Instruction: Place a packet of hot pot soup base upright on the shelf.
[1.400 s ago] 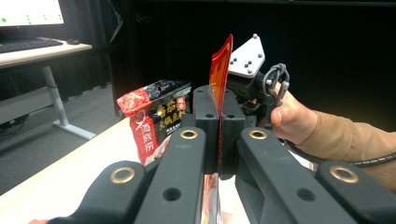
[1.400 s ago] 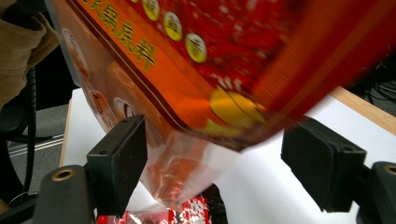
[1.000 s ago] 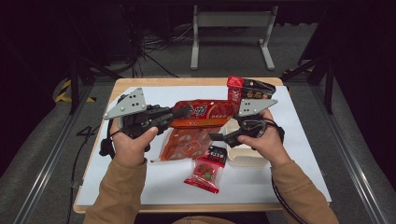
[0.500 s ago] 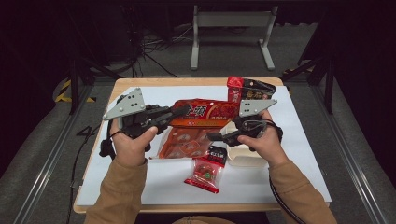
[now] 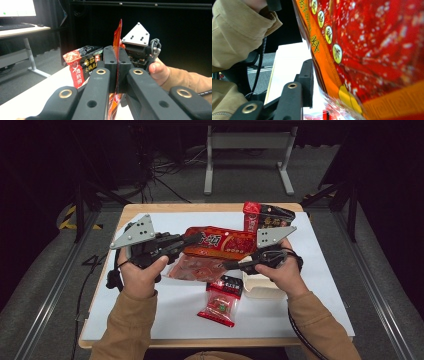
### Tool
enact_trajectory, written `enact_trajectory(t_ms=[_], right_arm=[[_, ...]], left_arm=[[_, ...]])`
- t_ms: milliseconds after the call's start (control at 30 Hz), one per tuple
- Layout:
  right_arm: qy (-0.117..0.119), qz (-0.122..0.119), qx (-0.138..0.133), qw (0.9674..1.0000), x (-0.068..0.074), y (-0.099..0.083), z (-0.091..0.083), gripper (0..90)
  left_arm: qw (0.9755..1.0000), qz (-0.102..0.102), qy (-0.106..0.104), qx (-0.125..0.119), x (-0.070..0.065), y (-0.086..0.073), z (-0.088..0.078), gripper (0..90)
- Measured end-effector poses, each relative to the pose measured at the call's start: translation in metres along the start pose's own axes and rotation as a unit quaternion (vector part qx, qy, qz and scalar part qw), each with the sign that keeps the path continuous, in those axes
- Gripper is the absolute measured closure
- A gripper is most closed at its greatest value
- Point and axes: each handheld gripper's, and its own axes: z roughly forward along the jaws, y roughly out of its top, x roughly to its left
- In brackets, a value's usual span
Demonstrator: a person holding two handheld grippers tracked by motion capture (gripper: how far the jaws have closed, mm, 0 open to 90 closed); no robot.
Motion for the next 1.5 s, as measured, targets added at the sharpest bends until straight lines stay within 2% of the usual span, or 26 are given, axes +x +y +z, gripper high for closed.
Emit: enact_trajectory(t_ms=[200,433,533,600,700,767,867,1033,1067,1300,1500], right_arm=[[0.016,-0.011,0.002,0.9998,0.003,0.006,-0.004,70.5],[0.009,-0.018,0.011,0.9997,0.005,0.013,-0.009,70.9],[0.000,-0.017,0.012,0.9998,0.007,0.014,-0.011,71.1],[-0.012,-0.021,0.015,0.9996,0.009,0.016,-0.012,71.1],[-0.012,-0.017,0.020,0.9996,0.009,0.017,-0.014,71.2],[-0.011,-0.013,0.023,0.9996,0.008,0.018,-0.016,71.1],[-0.016,-0.011,0.030,0.9994,0.008,0.019,-0.020,71.1],[-0.027,-0.004,0.033,0.9991,0.005,0.021,-0.032,71.1],[-0.030,-0.002,0.032,0.9990,0.005,0.022,-0.034,71.1],[-0.045,0.000,0.025,0.9987,0.003,0.028,-0.050,71.1],[-0.063,0.002,0.029,0.9976,0.001,0.034,-0.067,71.1]], left_arm=[[0.9998,-0.015,0.001,-0.011,0.007,-0.004,-0.006,89.7],[0.9994,-0.029,0.000,-0.019,0.014,-0.009,-0.009,87.9],[0.9996,-0.022,0.010,-0.012,0.016,-0.010,-0.010,83.4],[0.9996,-0.025,0.010,-0.010,0.018,-0.011,-0.012,80.4],[0.9993,-0.033,0.013,-0.010,0.022,-0.014,-0.015,76.3],[0.9991,-0.038,0.017,-0.006,0.023,-0.016,-0.017,69.1],[0.9989,-0.041,0.021,0.001,0.025,-0.019,-0.019,64.3],[0.9986,-0.039,0.034,0.011,0.028,-0.025,-0.023,53.1],[0.9983,-0.034,0.044,0.016,0.029,-0.027,-0.025,51.4],[0.9971,-0.037,0.059,0.032,0.034,-0.035,-0.033,43.8],[0.9950,-0.040,0.075,0.052,0.040,-0.044,-0.042,38.8]])
